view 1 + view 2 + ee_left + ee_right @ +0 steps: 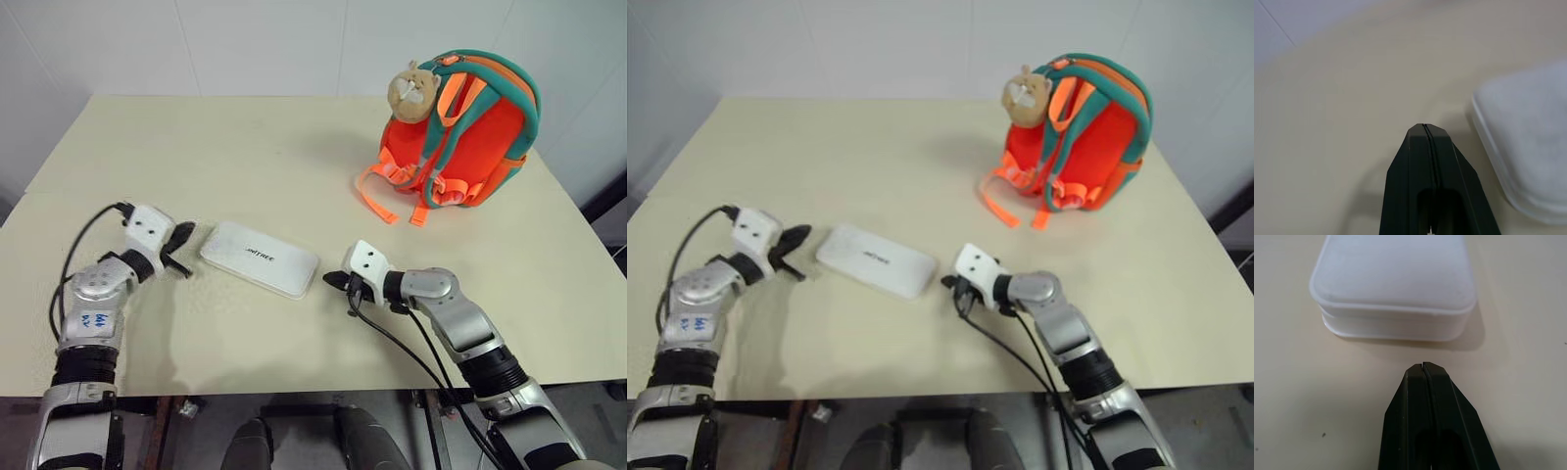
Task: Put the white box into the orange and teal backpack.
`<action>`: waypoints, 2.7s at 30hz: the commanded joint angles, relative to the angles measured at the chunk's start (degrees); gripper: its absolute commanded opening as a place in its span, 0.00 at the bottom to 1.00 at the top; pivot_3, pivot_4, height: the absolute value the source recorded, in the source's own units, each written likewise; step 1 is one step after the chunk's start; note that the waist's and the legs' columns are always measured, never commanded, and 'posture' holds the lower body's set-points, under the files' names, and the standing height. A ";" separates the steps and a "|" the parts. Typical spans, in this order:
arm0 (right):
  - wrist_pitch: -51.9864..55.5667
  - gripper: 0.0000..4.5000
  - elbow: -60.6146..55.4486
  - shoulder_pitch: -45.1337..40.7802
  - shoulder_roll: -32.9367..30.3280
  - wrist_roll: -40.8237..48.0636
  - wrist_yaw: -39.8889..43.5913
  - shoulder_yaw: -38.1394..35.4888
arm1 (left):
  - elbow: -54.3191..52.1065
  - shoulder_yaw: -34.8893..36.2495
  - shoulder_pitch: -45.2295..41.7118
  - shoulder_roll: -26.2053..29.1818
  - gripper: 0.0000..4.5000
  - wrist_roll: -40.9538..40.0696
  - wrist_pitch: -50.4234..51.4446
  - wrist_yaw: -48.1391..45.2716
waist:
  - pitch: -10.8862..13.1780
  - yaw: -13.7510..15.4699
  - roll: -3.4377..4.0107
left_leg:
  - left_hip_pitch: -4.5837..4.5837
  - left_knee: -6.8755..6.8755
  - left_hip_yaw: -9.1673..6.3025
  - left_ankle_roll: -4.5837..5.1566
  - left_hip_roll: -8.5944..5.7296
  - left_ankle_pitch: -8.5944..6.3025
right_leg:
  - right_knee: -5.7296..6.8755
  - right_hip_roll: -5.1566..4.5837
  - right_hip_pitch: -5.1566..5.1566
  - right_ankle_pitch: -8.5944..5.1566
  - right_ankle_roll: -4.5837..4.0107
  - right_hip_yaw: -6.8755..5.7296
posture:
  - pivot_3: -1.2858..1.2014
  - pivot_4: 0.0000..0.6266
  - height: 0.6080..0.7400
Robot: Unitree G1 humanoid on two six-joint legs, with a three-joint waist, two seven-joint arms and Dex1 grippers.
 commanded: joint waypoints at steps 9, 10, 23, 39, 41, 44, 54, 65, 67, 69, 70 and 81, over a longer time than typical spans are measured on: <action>1.42 0.01 -3.26 -1.01 1.14 0.85 -0.75 -0.68 | 5.59 -2.52 -5.86 -4.20 0.00 -2.05 -0.79 -5.90 | 0.00 0.03 -0.02 | -0.03 -0.05 0.00 0.00 -0.01 0.00 | -0.05 -0.01 -0.01 0.00 0.00 -0.02 | 0.52 0.24 1.00; 1.55 0.01 -3.50 -0.90 0.91 1.01 -0.57 -0.87 | 4.34 -2.32 -5.31 -4.46 0.00 -3.37 -0.03 -7.77 | 0.00 -0.02 -0.02 | -0.03 -0.07 0.00 -0.01 0.00 0.00 | -0.05 0.00 -0.02 0.00 0.00 -0.01 | 0.52 0.24 1.00; 2.55 0.01 -3.30 0.59 -8.94 4.60 5.92 -6.62 | -18.64 -2.61 6.95 -3.63 0.00 -9.64 14.37 -15.03 | 0.01 0.12 -0.03 | -0.02 -0.07 -0.01 0.00 0.00 0.00 | -0.06 -0.04 0.00 -0.01 -0.01 -0.01 | 0.52 0.24 1.00; -0.01 0.01 1.39 3.62 -18.27 7.42 10.39 -12.57 | -29.59 -7.50 11.81 -7.92 0.00 -10.70 21.24 -13.57 | 0.01 0.05 -0.03 | -0.01 -0.08 0.01 0.00 -0.01 0.00 | -0.22 -0.04 0.06 0.00 0.01 0.02 | 0.52 0.24 1.00; -0.60 0.01 2.38 3.38 -18.08 7.36 10.26 -12.53 | -30.02 -7.71 11.96 -7.75 0.00 -10.66 21.65 -13.57 | 0.01 0.07 -0.03 | 0.00 -0.07 0.02 0.00 -0.01 0.00 | -0.22 -0.04 0.06 0.00 0.01 0.03 | 0.52 0.24 1.00; -0.83 0.01 2.75 3.25 -18.04 7.72 10.41 -12.57 | -30.93 -7.20 12.04 -6.97 0.00 -10.86 22.72 -13.52 | 0.01 0.08 -0.03 | 0.00 -0.07 0.02 0.00 -0.02 0.00 | -0.23 -0.04 0.07 0.00 0.01 0.04 | 0.52 0.24 1.00; 14.52 0.34 -0.93 0.65 -25.11 14.41 13.68 -17.29 | -29.43 -1.16 9.35 0.52 0.13 -18.00 37.20 -16.34 | 0.05 0.04 -0.02 | -0.01 -0.10 0.02 0.00 -0.01 0.00 | -0.29 -0.04 0.06 0.00 0.00 0.03 | 0.52 0.24 1.00; 43.15 1.00 -9.10 -3.78 -27.86 25.95 11.17 -19.89 | -23.42 0.47 -2.17 3.19 0.91 -34.06 72.85 -19.16 | 0.07 0.00 -0.02 | -0.03 -0.37 0.01 -0.01 0.00 -0.03 | -0.43 -0.03 -0.02 -0.09 -0.02 0.01 | 0.52 0.24 1.00; 48.49 1.00 -11.95 -3.50 -26.19 29.24 9.95 -20.22 | -20.31 -0.57 -5.19 0.37 0.99 -33.37 74.13 -17.17 | 0.07 0.13 -0.02 | -0.03 -0.41 0.00 -0.01 0.00 -0.03 | -0.43 -0.03 -0.05 -0.10 -0.03 0.00 | 0.52 0.24 1.00; 50.19 1.00 -13.75 -2.75 -25.85 30.22 8.89 -19.51 | -19.35 -1.79 -6.06 -0.53 0.99 -32.80 74.62 -16.99 | 0.08 0.17 -0.03 | -0.04 -0.40 -0.03 -0.01 -0.01 -0.03 | -0.42 -0.03 -0.04 -0.10 -0.03 -0.02 | 0.52 0.24 1.00; 50.57 1.00 -14.37 -2.35 -25.85 30.23 8.19 -18.98 | -19.32 -2.47 -6.11 -0.62 0.99 -32.63 74.80 -17.20 | 0.08 0.17 -0.03 | -0.05 -0.40 -0.02 -0.02 -0.01 -0.03 | -0.43 -0.04 -0.04 -0.10 -0.03 -0.02 | 0.52 0.24 1.00; 50.82 1.00 -15.84 -0.52 -24.37 31.77 4.42 -16.18 | -20.30 -5.28 -6.17 -3.42 0.99 -34.32 79.95 -16.98 | 0.07 0.25 -0.02 | -0.05 -0.40 0.00 -0.10 -0.02 -0.08 | -0.50 -0.07 -0.02 -0.10 -0.02 -0.01 | 0.52 0.24 1.00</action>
